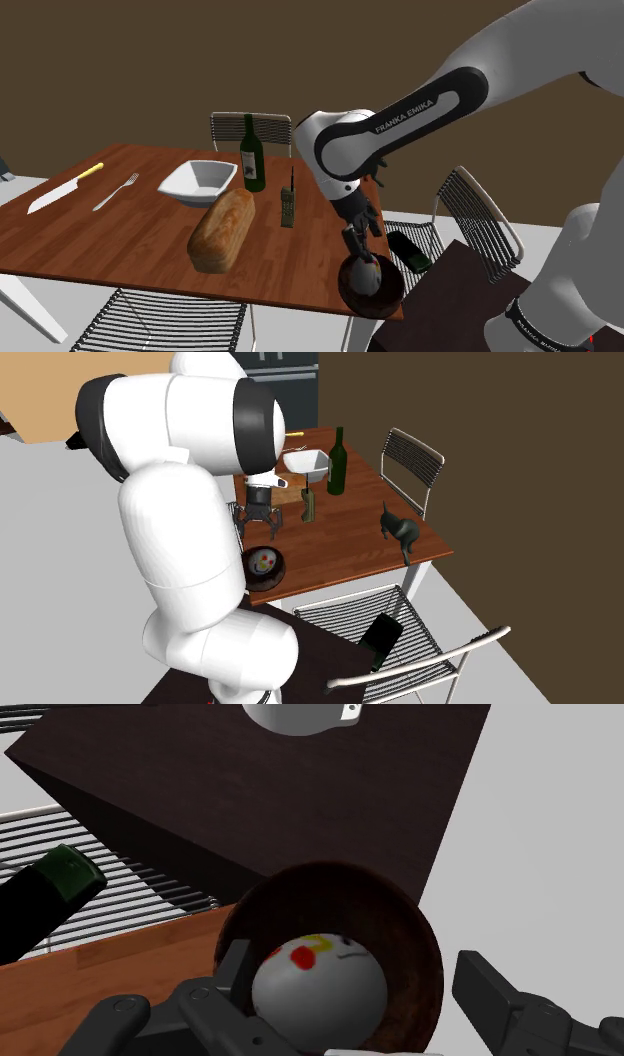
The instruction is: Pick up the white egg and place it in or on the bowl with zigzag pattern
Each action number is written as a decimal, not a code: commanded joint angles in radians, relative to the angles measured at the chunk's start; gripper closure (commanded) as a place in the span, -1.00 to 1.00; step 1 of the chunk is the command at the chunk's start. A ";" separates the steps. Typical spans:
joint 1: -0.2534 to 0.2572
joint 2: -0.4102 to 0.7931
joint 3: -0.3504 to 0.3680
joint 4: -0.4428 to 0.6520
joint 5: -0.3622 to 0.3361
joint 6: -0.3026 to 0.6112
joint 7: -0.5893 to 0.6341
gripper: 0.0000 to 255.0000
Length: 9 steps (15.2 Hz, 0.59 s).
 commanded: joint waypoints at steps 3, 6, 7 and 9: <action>-0.001 0.019 -0.002 0.104 -0.006 -0.086 0.004 -1.00; -0.001 0.019 -0.002 0.104 -0.006 -0.086 0.004 -1.00; -0.001 0.019 -0.002 0.104 -0.006 -0.086 0.004 -1.00; -0.001 0.019 -0.002 0.104 -0.006 -0.086 0.004 -1.00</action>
